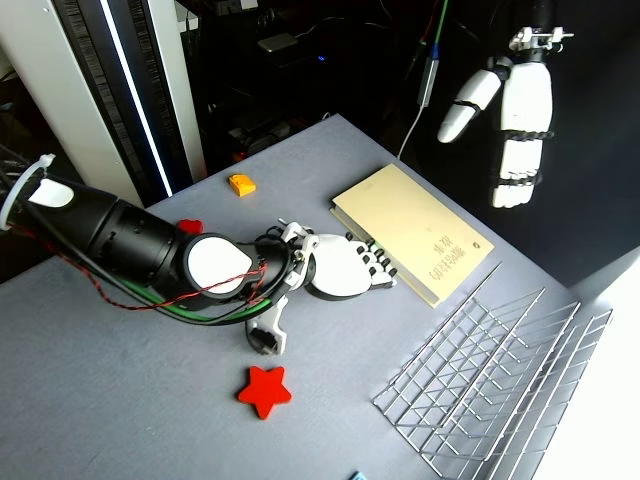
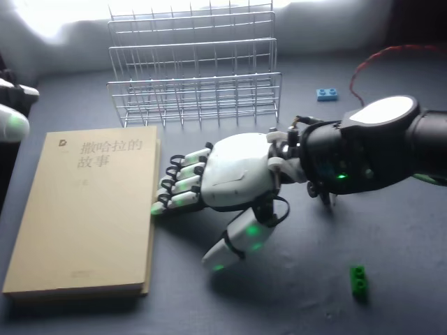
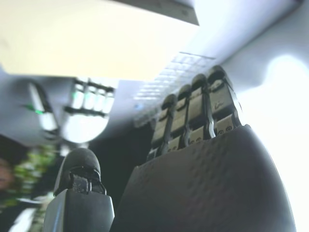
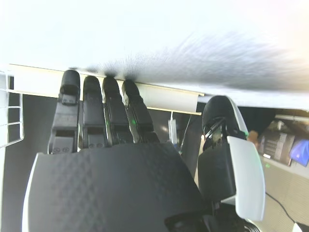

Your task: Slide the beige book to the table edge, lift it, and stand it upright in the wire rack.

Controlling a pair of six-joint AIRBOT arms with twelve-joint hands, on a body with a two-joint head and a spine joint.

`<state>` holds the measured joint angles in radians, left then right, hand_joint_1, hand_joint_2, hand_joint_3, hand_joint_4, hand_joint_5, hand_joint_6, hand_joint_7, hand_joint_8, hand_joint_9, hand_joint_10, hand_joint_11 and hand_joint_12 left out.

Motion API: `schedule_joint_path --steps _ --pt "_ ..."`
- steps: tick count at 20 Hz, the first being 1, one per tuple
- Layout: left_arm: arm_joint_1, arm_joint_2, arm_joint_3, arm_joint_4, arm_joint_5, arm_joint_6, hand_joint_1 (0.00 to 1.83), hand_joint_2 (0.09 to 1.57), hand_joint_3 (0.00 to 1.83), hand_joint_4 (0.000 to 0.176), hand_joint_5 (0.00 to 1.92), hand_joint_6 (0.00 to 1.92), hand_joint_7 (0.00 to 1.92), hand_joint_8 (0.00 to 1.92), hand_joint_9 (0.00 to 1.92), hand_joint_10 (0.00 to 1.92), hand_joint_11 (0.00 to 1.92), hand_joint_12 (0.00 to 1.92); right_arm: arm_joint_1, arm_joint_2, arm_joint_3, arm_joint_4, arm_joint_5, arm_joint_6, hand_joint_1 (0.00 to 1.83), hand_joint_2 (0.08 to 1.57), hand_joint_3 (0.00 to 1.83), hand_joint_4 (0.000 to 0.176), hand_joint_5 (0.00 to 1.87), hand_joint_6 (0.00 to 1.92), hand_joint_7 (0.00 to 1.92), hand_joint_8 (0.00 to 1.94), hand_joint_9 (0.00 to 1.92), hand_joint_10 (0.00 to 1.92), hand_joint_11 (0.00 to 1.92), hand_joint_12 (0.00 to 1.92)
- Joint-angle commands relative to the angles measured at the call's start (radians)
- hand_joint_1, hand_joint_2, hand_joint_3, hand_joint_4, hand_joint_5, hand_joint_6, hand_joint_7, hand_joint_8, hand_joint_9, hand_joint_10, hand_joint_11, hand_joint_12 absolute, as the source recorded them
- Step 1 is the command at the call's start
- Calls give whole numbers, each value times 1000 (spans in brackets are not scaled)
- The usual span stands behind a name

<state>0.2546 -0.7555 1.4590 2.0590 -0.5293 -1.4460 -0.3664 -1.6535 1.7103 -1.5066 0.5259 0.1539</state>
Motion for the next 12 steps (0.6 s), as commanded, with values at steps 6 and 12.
schedule_joint_path --steps 6,12 --pt "60 21 -10 -40 99 -275 708 1032 0 0 0 0 0 0 0 0 0 0 17 -44 20 29 25 11 0 1156 1 0 102 2 87 2 76 1 0 316" --pt "136 26 -20 -57 171 -487 923 1050 0 0 0 0 0 0 0 0 0 0 38 -112 103 12 36 20 0 1160 1 0 135 6 126 7 104 8 0 342"
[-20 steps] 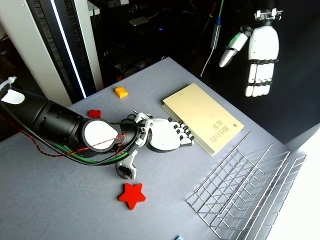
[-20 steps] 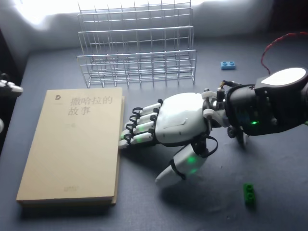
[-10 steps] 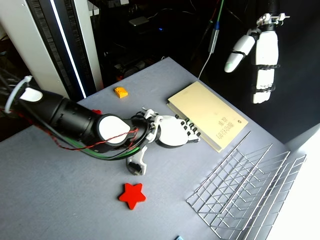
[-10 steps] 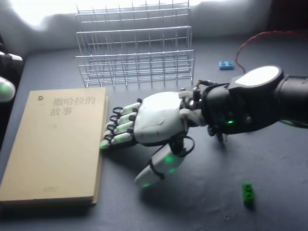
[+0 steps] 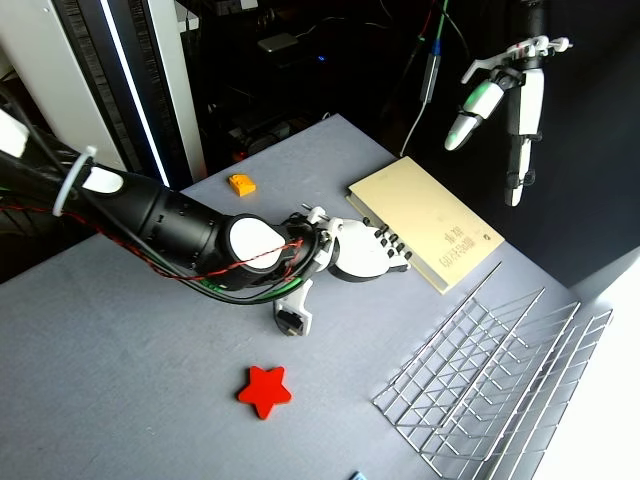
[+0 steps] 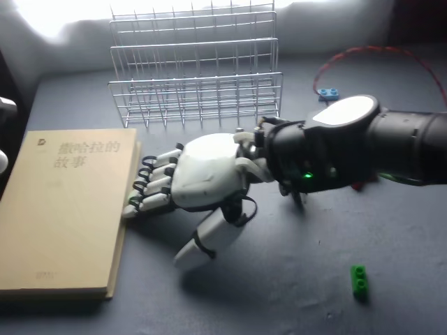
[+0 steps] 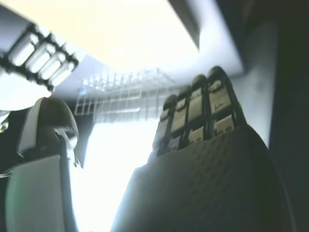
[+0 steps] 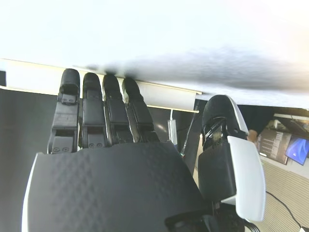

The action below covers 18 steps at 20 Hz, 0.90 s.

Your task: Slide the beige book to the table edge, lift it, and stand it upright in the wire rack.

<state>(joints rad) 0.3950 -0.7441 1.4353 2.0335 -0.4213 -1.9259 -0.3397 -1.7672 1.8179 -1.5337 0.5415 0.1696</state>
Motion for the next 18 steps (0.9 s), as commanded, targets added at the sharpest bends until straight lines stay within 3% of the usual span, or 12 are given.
schedule_joint_path --steps 1,3,7,10,13,14,16,18 --pt "-3 14 2 -24 69 -28 943 1031 0 0 0 0 0 0 0 0 0 0 14 -7 11 36 28 6 0 1156 0 0 123 1 113 1 95 2 0 334" --pt "-5 12 1 19 71 -88 922 1052 1 0 0 0 0 0 0 0 0 0 22 -19 32 28 39 18 0 1156 0 0 106 3 97 1 80 2 0 286" --pt "-4 7 7 19 58 -119 963 1022 0 0 0 0 0 0 0 0 12 8 23 -37 35 16 40 38 0 1148 0 0 111 3 94 3 78 3 0 299" --pt "-8 19 -15 187 49 -314 1022 1027 0 0 0 0 0 0 0 0 38 26 24 -65 58 7 40 46 0 1152 0 0 88 2 73 2 56 1 0 252" --pt "-9 26 -34 220 65 -358 1081 1014 0 0 0 0 0 0 0 0 57 48 31 -100 105 6 42 52 0 1148 0 0 59 1 50 2 38 1 0 241" --pt "-14 28 -46 247 78 -395 1101 999 0 0 0 0 0 0 0 0 11 215 32 -109 117 5 46 52 0 1155 0 0 95 1 89 0 75 1 0 301" --pt "-21 41 -91 369 106 -549 1102 1003 0 0 0 0 0 0 0 0 0 292 36 -125 142 4 53 52 0 1163 2 0 105 0 102 0 87 1 0 296" --pt "-20 46 -118 428 125 -643 1095 1009 1 0 0 0 0 0 0 0 0 378 38 -137 155 4 55 52 0 1157 0 0 92 0 94 0 80 0 0 278"
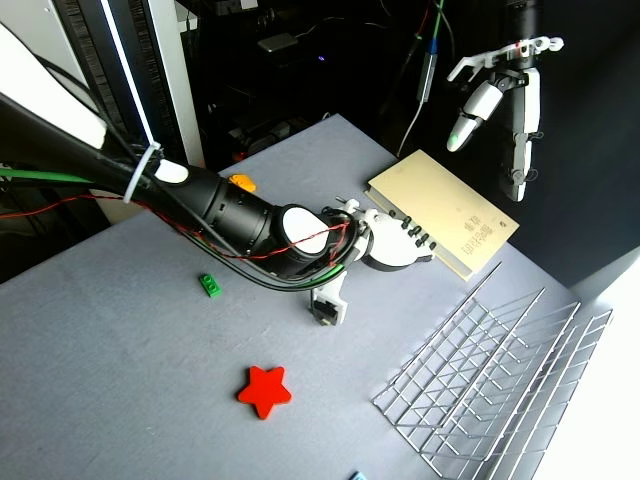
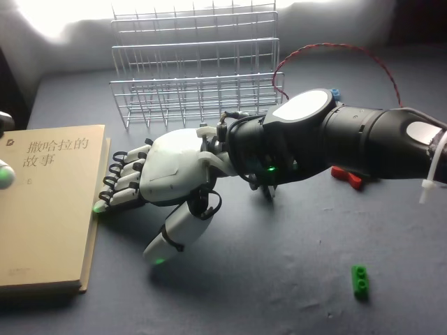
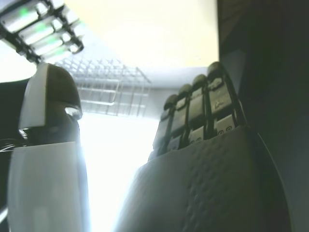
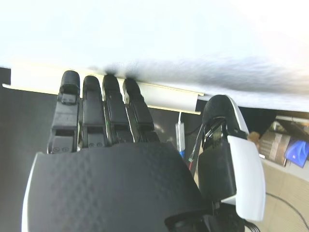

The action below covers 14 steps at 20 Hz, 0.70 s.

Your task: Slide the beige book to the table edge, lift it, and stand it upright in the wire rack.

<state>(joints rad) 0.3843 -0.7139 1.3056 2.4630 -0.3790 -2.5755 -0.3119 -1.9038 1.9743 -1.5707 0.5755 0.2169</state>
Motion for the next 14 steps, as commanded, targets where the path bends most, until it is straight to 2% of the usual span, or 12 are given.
schedule_joint_path --steps 1,3,4,5,6,7,8,10,12,13,14 --pt "-7 17 3 22 95 -41 1094 1030 7 0 0 0 0 0 0 0 0 358 13 -7 4 41 21 4 0 1155 0 0 95 2 100 3 86 2 0 298" --pt "1 18 -6 43 126 -117 1034 1050 12 0 0 0 0 0 1 0 0 351 16 -13 4 41 20 4 0 1159 1 0 107 3 109 2 96 3 0 339" --pt "6 20 -12 87 139 -176 1016 1047 7 0 0 0 0 0 0 0 0 400 16 -15 4 41 20 4 0 1158 1 0 114 3 118 2 106 3 0 382" --pt "7 24 -23 205 163 -322 978 1041 3 0 0 0 0 0 23 6 0 501 17 -19 4 41 19 4 0 1153 0 0 117 2 116 1 102 1 0 371" --pt "7 24 -23 219 163 -334 963 1051 5 0 0 0 0 0 5 3 0 448 17 -19 4 41 19 4 0 1153 0 0 82 0 80 3 66 0 0 310" --pt "4 26 -27 279 164 -393 950 1044 1 0 0 0 0 0 12 5 0 481 18 -21 4 41 17 4 0 1154 0 0 94 4 90 5 74 3 0 329" --pt "4 29 -33 327 164 -441 937 1056 4 0 0 0 0 0 2 0 0 375 19 -22 4 41 16 4 0 1154 0 0 101 4 101 5 89 5 0 364" --pt "4 29 -35 325 150 -441 926 1052 0 0 0 0 0 0 4 1 0 404 20 -24 4 41 15 4 0 1153 0 0 93 3 92 3 76 3 0 323" --pt "9 32 -35 315 146 -441 894 1062 4 0 0 0 0 0 0 0 0 352 20 -25 4 41 13 4 0 1151 0 0 112 6 105 5 90 6 0 355" --pt "11 37 -39 315 140 -441 890 1048 0 0 0 0 1 0 22 6 0 446 19 -24 4 41 13 4 0 1153 0 0 118 5 113 5 98 5 0 387" --pt "14 41 -43 315 136 -441 924 1035 0 0 0 0 8 3 29 8 0 461 16 -22 4 41 12 4 0 1152 0 0 111 1 106 1 93 2 0 382"
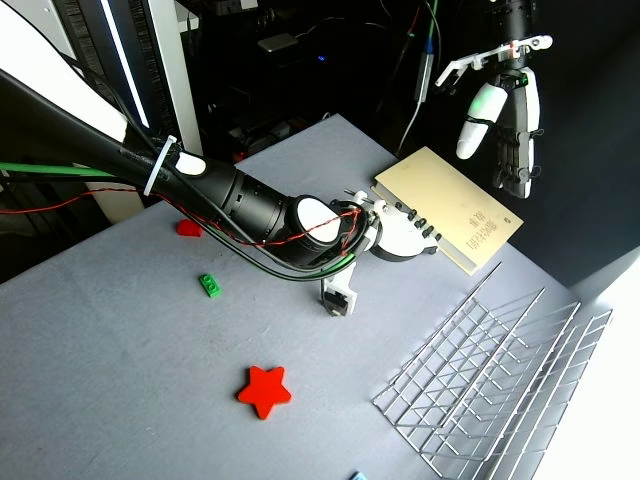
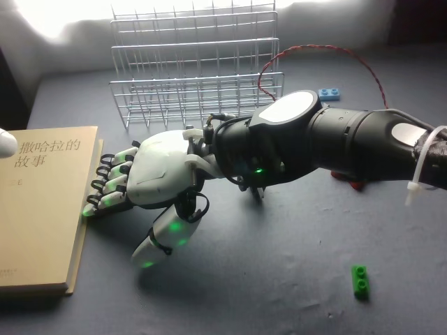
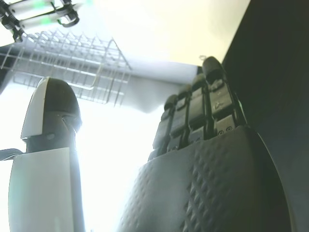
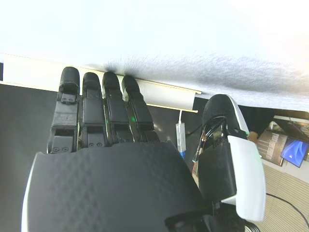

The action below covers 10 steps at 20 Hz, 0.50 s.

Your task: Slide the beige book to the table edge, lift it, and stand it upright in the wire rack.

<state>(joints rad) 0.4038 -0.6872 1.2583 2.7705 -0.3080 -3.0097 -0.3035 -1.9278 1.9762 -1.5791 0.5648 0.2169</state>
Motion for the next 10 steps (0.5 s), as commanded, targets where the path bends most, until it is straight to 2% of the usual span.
schedule_joint_path --steps 1,3,6,7,9,10 --pt "-5 21 -2 8 66 -7 928 1038 0 0 0 0 3 1 21 3 0 432 3 9 2 49 31 3 0 1147 0 0 113 2 109 2 96 3 0 382" --pt "-8 31 -11 8 66 -7 913 1063 5 0 0 0 0 0 0 0 0 293 -6 28 1 49 44 -2 0 1146 0 0 115 1 117 3 106 3 0 384" --pt "-16 71 -43 -8 64 -7 905 1115 16 0 0 0 0 0 0 0 0 197 -17 85 -9 44 77 -9 0 1140 0 0 98 0 94 1 81 0 0 348" --pt "-15 88 -61 -8 79 -7 882 1127 14 0 0 0 0 0 0 0 0 111 -20 116 -25 37 86 -9 0 1139 0 0 100 2 89 0 77 0 0 342" --pt "-14 105 -76 -12 82 -7 862 1122 3 0 0 0 0 0 0 0 0 187 -22 186 -89 36 92 -9 0 1144 0 0 100 2 87 2 73 1 0 338" --pt "-15 106 -74 -28 61 -7 889 1113 0 0 0 0 0 0 0 0 0 117 -22 227 -134 36 89 -9 0 1147 1 0 111 7 99 7 82 4 0 338"
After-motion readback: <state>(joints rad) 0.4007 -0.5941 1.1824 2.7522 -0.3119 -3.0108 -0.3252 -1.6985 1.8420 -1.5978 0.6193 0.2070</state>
